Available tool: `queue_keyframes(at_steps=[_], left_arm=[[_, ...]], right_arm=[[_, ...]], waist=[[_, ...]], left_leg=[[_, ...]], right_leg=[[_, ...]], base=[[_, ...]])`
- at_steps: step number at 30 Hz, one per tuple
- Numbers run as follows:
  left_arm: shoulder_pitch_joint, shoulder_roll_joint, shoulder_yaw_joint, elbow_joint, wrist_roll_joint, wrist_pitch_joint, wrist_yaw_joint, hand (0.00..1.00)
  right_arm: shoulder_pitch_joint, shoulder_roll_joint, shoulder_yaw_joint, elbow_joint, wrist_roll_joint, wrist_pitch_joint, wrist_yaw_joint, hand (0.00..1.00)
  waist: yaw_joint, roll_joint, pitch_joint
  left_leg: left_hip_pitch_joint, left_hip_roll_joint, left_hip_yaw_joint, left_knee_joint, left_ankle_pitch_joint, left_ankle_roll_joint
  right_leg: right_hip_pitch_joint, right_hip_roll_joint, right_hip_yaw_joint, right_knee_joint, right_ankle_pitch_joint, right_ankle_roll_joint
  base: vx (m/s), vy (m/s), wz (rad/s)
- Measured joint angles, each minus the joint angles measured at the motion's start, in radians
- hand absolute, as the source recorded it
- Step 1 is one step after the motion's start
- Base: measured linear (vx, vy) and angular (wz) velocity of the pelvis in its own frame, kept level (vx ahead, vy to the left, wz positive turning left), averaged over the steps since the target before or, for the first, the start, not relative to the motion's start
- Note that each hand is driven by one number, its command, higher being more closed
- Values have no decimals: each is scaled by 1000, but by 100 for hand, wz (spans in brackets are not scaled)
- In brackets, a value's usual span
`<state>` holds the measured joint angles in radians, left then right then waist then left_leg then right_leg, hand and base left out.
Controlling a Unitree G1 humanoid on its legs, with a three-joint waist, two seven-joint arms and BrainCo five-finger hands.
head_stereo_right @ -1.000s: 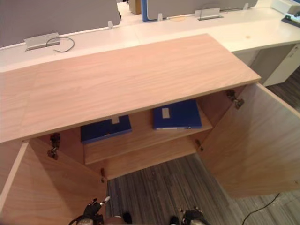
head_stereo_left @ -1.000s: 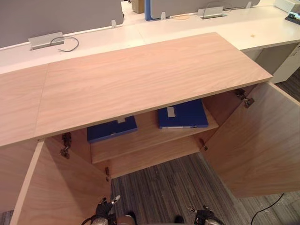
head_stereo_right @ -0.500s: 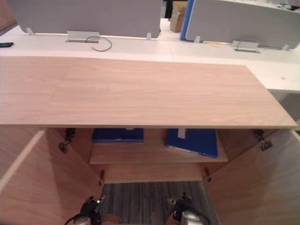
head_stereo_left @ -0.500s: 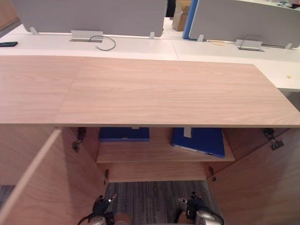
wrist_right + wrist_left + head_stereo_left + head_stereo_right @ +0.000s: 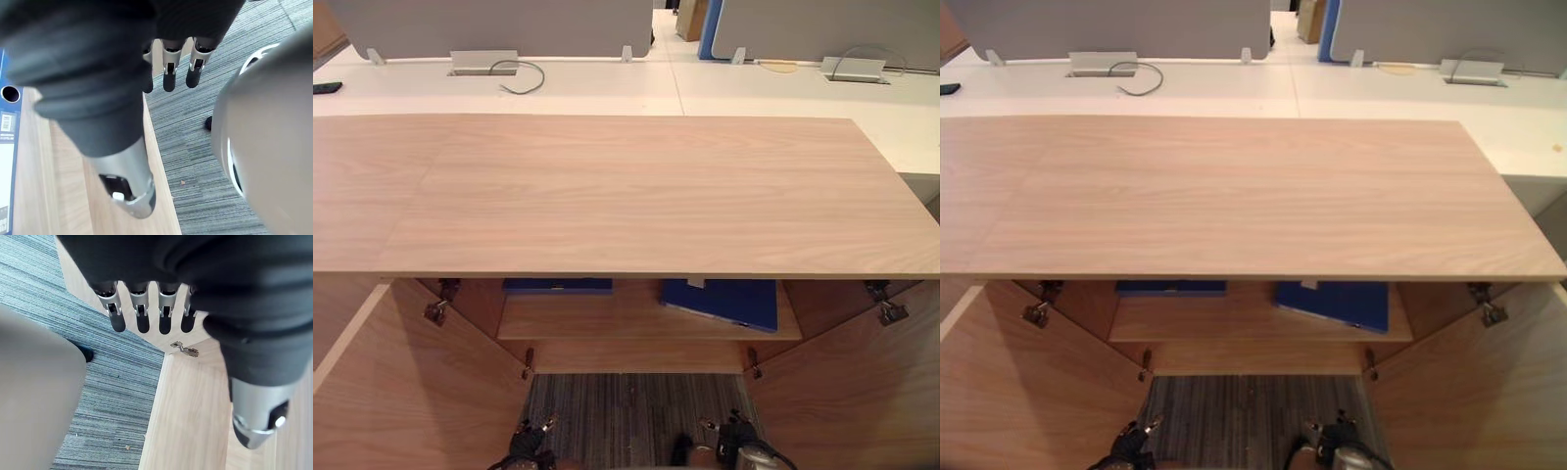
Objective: Walk over to the cabinet, pick up the folder, carry it to the office cabinet, place the folder inside the office cabinet, then close the office cabinet door
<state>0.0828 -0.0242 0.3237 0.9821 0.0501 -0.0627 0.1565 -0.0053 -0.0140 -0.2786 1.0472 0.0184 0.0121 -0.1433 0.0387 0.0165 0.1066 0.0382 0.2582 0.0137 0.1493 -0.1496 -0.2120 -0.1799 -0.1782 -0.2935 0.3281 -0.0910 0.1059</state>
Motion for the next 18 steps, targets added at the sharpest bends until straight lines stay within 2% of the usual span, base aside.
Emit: queue_keyframes(at_steps=[5,9,12,14,15,17,18], left_arm=[[1,19,-36,1,2,0,1,0],[2,21,-33,1,-5,0,2,0],[3,18,-26,2,-13,1,2,0],[0,24,-26,1,-30,4,2,0],[-2,28,-27,1,-53,5,1,0],[-9,33,-41,0,-65,6,0,0],[-12,38,-54,-1,-66,6,-1,0]], right_arm=[[-1,-4,17,16,0,-6,2,0],[-12,-11,86,14,0,-13,3,0],[-23,-13,116,12,0,-17,3,0],[-23,-14,118,12,1,-21,3,0],[-20,-16,114,11,1,-22,2,0],[-12,-19,101,9,2,-22,-1,0],[-4,-23,99,9,3,-22,-4,0]], waist=[[-2,-8,-1],[-4,-11,2],[-15,-10,4],[-20,-14,6],[-17,-12,11],[-24,-13,27],[-25,-15,32]], left_leg=[[6,-17,9,-52,57,4],[12,-15,36,-76,87,1],[-14,3,47,-76,84,0],[-41,13,50,-47,58,42],[-64,11,52,7,37,116],[-118,9,79,126,39,135],[-142,6,86,173,31,125]], right_leg=[[12,-4,2,-53,37,-4],[-26,1,27,-32,32,-11],[-67,16,31,-4,20,-23],[-80,24,25,4,16,-25],[-72,28,26,-5,16,-24],[-39,24,22,-26,16,-24],[-26,21,19,-32,16,-24]], base=[[-8,8,1],[-66,-23,-14],[-98,-69,-10],[-93,-69,2],[-71,-56,9],[-47,-38,35],[-40,-8,66]])
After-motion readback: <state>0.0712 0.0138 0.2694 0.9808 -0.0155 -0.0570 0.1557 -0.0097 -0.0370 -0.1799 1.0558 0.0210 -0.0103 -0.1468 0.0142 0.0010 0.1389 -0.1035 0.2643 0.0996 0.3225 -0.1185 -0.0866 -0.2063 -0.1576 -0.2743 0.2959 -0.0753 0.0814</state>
